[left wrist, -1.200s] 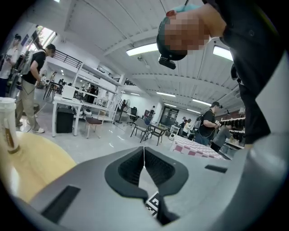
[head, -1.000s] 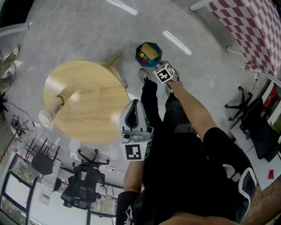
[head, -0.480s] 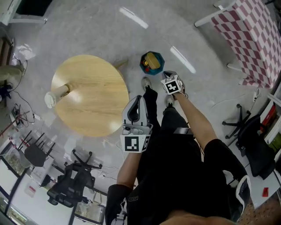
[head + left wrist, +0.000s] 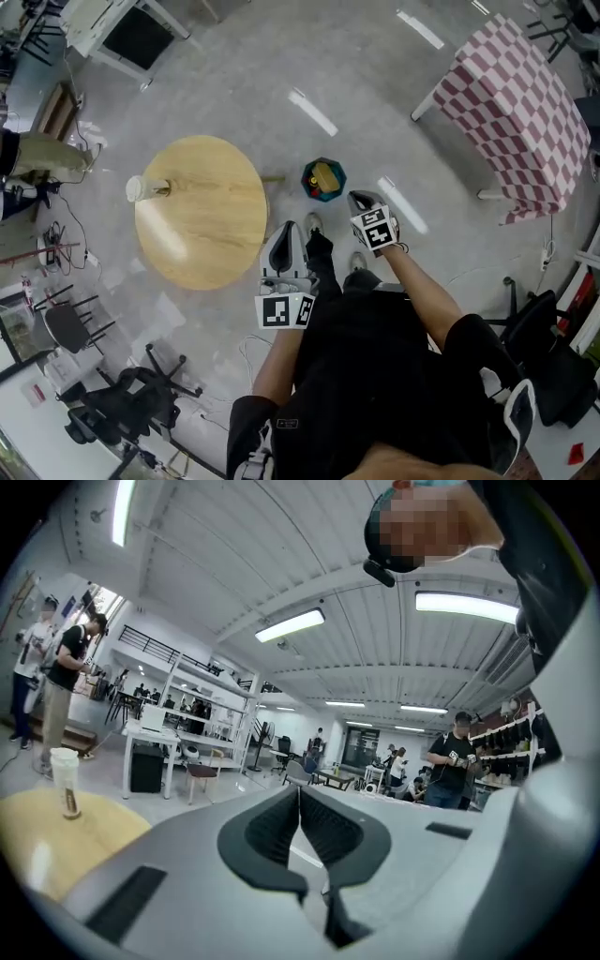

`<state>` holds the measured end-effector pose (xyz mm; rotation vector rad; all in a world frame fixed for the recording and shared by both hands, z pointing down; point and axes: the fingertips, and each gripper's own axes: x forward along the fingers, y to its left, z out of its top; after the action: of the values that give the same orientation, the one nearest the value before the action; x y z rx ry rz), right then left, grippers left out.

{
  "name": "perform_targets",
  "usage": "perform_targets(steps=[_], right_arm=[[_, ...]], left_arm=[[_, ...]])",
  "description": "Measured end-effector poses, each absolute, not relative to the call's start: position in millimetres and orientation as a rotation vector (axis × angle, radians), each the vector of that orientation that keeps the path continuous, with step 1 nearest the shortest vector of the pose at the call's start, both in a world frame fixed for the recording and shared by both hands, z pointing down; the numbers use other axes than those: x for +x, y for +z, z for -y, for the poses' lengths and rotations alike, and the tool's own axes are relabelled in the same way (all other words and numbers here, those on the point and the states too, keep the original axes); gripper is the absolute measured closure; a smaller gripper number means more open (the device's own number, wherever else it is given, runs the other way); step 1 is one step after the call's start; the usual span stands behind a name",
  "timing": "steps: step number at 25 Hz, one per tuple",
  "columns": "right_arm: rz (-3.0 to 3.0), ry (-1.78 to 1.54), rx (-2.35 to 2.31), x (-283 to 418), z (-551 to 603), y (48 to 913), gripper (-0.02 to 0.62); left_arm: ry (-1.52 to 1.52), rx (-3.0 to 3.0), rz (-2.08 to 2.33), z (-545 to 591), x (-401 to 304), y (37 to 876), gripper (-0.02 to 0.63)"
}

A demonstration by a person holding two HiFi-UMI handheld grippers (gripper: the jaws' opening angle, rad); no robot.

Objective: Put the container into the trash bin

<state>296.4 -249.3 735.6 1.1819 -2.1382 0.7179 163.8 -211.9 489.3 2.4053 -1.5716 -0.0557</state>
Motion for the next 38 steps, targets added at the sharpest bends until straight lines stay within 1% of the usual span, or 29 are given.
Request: perform_targets(steps=[7, 16, 27, 32, 38], right_arm=[[2.324, 0.588, 1.234, 326.3, 195.8, 627.6, 0.568], [2.467, 0.496, 1.332, 320.5, 144.7, 530.0, 0.568], [2.534, 0.381, 1.393, 278.6, 91.6, 471.8, 0.568], [2.560, 0.358, 1.399, 256.3, 81.4, 461.0, 0.568], [2.557, 0.323, 1.399, 250.4, 77.9, 457.7, 0.569]], left_arm=[[-0.098, 2.401, 1.654, 133.1, 190.4, 448.5, 0.592], [-0.143, 2.411, 1.683, 81.7, 174.0, 412.5, 0.592], [-0.180, 2.439, 1.659, 58.6, 136.3, 409.4, 0.594], [-0.185, 2.468, 1.620, 62.0, 125.0, 411.6, 0.592], [-0.199, 2.454, 1.643, 63.1, 108.9, 414.3, 0.592]])
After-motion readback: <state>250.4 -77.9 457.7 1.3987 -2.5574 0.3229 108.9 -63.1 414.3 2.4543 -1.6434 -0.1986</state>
